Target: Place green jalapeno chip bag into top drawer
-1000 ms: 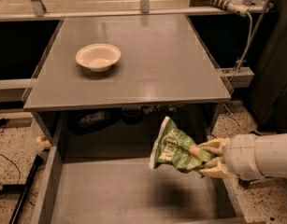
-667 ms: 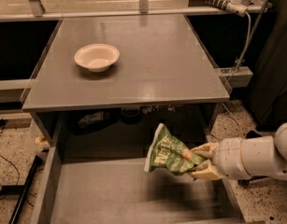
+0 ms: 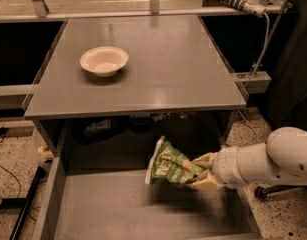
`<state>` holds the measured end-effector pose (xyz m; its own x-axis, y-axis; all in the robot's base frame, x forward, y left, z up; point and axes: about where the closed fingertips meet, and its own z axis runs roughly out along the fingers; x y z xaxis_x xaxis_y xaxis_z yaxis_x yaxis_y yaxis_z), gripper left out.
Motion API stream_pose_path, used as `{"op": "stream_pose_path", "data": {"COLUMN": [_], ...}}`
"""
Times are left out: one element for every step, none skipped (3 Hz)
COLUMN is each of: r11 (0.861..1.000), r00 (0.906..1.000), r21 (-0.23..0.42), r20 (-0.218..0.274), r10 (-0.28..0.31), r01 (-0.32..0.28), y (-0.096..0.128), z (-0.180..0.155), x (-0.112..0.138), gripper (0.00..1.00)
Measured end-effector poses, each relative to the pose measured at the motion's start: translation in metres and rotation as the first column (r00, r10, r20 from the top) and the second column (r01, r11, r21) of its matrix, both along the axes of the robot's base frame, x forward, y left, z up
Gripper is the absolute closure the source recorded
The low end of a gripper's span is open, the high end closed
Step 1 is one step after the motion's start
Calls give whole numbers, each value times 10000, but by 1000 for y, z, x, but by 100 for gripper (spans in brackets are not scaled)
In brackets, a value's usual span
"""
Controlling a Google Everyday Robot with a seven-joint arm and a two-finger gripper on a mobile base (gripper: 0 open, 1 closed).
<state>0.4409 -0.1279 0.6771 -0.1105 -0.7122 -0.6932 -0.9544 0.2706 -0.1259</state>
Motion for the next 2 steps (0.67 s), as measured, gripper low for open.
{"op": "stream_pose_path", "data": {"r11": [9999, 9987], "r00": [9987, 9970], "r21": [74, 407], "r20": [-489, -724], "r10": [-103, -279], "r01": [107, 309], "y": [11, 18], "z": [-30, -41], "x": [18, 29], "gripper": [100, 100]}}
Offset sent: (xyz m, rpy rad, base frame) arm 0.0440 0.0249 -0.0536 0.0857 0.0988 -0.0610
